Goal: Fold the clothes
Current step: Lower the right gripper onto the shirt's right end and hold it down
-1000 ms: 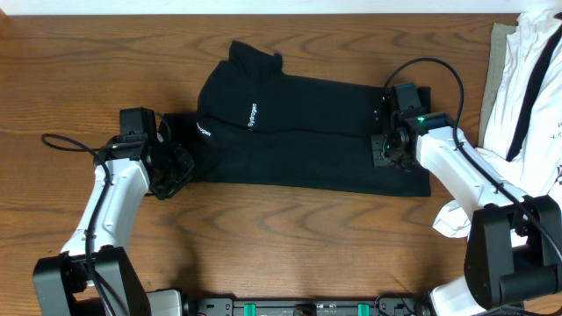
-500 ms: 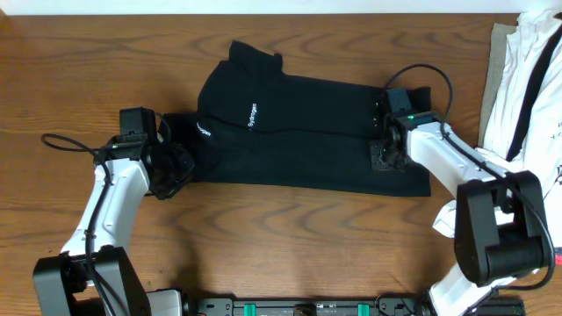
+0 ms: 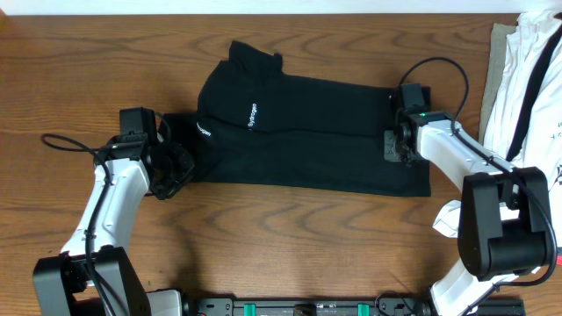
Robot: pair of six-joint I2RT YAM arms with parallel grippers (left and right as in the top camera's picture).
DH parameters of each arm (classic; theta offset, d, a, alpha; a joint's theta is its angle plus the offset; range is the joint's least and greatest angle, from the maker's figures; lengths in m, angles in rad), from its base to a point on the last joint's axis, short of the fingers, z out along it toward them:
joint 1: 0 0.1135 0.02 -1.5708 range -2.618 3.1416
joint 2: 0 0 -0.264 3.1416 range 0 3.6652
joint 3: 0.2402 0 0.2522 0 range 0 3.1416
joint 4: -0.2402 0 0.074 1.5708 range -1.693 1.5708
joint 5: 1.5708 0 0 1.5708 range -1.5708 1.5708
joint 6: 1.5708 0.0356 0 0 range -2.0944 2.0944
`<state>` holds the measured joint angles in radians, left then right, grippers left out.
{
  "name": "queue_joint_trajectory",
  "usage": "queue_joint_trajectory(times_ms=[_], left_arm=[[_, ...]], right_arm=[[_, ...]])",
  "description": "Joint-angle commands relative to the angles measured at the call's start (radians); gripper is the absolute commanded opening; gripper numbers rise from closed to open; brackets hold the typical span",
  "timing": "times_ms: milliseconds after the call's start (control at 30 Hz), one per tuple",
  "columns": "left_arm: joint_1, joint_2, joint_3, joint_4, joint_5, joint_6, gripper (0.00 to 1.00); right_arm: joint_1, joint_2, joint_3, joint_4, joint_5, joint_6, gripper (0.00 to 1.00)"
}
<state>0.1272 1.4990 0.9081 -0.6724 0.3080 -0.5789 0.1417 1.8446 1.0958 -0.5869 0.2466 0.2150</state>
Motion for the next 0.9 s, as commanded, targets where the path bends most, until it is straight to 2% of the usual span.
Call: queue_joint_trajectory(times_ms=[0, 267, 467, 567, 667, 733, 767, 800, 867], left_arm=[[0.000, 0.005, -0.008, -0.001, -0.006, 0.006, 0.07], [0.000, 0.005, -0.008, 0.001, -0.006, 0.028, 0.07], [-0.006, -0.009, 0.025, -0.004, 0.000, 0.076, 0.06], [-0.031, -0.053, 0.055, -0.017, -0.002, 0.127, 0.06], [-0.071, -0.102, 0.074, -0.018, -0.006, 0.188, 0.06], [-0.107, -0.129, 0.085, -0.019, -0.011, 0.256, 0.06], [-0.129, -0.140, 0.089, -0.022, -0.035, 0.275, 0.06], [-0.142, -0.144, 0.089, -0.024, -0.060, 0.275, 0.06], [-0.166, -0.147, 0.089, -0.027, -0.100, 0.275, 0.06]], right_arm=[[-0.028, 0.006, 0.000, 0.045, 0.050, 0.020, 0.02], [-0.073, 0.001, 0.007, 0.113, 0.053, 0.004, 0.01], [-0.071, -0.073, 0.041, 0.015, 0.008, 0.005, 0.01], [-0.071, -0.123, 0.042, -0.032, -0.008, 0.005, 0.08], [-0.071, -0.147, 0.042, -0.064, -0.008, 0.005, 0.19], [-0.071, -0.148, 0.042, -0.084, -0.013, 0.005, 0.35], [-0.071, -0.147, 0.041, -0.092, -0.018, 0.005, 0.61], [-0.071, -0.147, 0.040, -0.100, -0.025, 0.006, 0.77], [-0.071, -0.147, 0.039, -0.118, -0.051, 0.005, 0.99]])
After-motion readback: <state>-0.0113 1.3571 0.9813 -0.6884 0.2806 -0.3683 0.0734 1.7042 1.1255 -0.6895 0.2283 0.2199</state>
